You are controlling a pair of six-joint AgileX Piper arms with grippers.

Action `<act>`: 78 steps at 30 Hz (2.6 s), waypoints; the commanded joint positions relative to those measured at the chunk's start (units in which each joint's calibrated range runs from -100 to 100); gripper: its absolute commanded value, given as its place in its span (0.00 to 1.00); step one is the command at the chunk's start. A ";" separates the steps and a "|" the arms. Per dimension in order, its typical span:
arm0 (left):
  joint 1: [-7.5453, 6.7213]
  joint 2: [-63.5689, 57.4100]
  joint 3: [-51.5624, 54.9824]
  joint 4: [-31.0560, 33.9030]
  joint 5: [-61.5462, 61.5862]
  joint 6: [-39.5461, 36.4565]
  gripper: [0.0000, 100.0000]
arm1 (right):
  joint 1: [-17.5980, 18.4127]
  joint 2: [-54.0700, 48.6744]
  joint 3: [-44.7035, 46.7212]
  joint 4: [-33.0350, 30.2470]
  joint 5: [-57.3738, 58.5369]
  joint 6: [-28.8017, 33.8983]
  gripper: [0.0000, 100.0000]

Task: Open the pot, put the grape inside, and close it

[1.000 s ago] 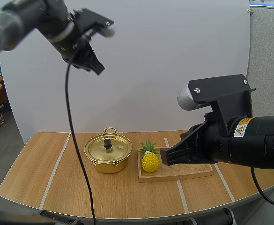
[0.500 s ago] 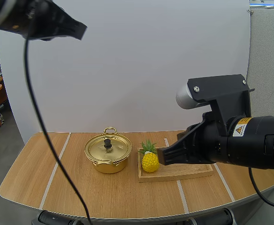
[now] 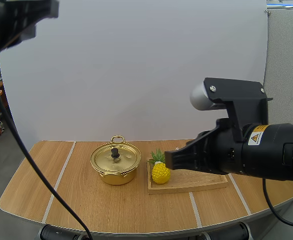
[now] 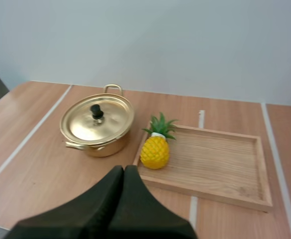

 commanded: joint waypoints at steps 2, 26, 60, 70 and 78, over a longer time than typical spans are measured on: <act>0.22 -16.37 19.56 11.36 -10.20 -15.24 0.00 | -0.09 -0.69 0.16 -11.39 -6.45 10.64 0.00; 4.12 -34.91 53.55 11.13 -33.97 -18.96 0.00 | -2.93 -9.18 -0.26 -18.46 -34.28 12.92 0.00; 4.12 -34.91 93.81 11.44 -95.47 -17.82 0.00 | -2.95 -9.18 44.29 -20.35 -84.46 12.83 0.00; 4.12 -34.91 96.84 11.44 -93.73 -17.82 0.00 | -2.86 -9.18 49.93 -20.23 -85.91 12.83 0.00; 4.12 -34.91 96.84 11.44 -88.74 -17.82 0.00 | -0.37 -9.18 49.93 -19.97 -77.24 12.83 0.00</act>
